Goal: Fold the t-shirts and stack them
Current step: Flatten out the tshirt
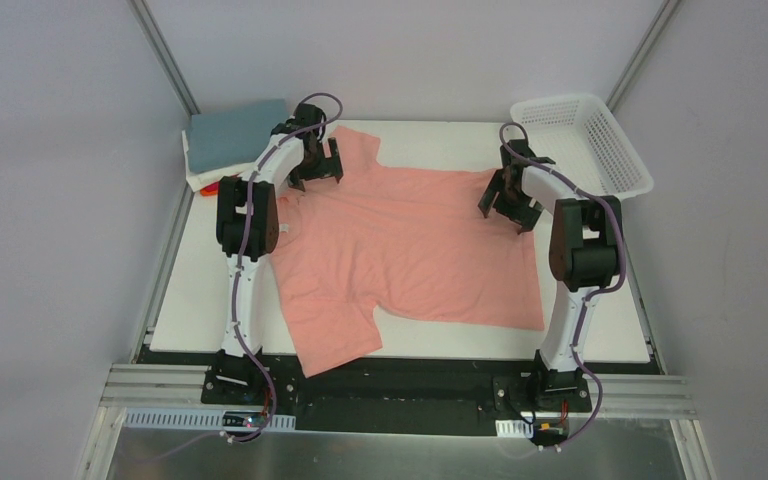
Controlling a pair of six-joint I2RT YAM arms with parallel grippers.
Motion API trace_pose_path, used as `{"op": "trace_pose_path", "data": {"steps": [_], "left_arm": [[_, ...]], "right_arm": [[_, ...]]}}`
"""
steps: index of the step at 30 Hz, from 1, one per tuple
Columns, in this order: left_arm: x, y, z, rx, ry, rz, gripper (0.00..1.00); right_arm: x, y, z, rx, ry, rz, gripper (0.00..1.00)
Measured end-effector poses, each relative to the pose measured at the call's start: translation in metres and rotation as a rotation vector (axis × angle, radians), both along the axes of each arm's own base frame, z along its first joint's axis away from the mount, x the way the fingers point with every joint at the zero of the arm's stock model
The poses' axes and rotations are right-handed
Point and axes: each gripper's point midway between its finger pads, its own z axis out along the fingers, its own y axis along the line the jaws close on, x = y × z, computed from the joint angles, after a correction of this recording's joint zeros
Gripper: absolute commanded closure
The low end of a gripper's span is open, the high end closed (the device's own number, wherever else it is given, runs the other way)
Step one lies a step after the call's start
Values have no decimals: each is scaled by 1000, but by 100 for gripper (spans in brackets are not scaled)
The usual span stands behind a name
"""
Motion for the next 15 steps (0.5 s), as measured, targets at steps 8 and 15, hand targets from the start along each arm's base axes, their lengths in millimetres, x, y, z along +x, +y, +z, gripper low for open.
{"op": "trace_pose_path", "data": {"steps": [8, 15], "left_arm": [[5, -5, 1, -14, -8, -49, 1], [-9, -11, 22, -60, -3, -58, 1]], "right_arm": [[1, 2, 1, 8, -3, 5, 0], [4, 15, 39, 21, -96, 45, 1]]}}
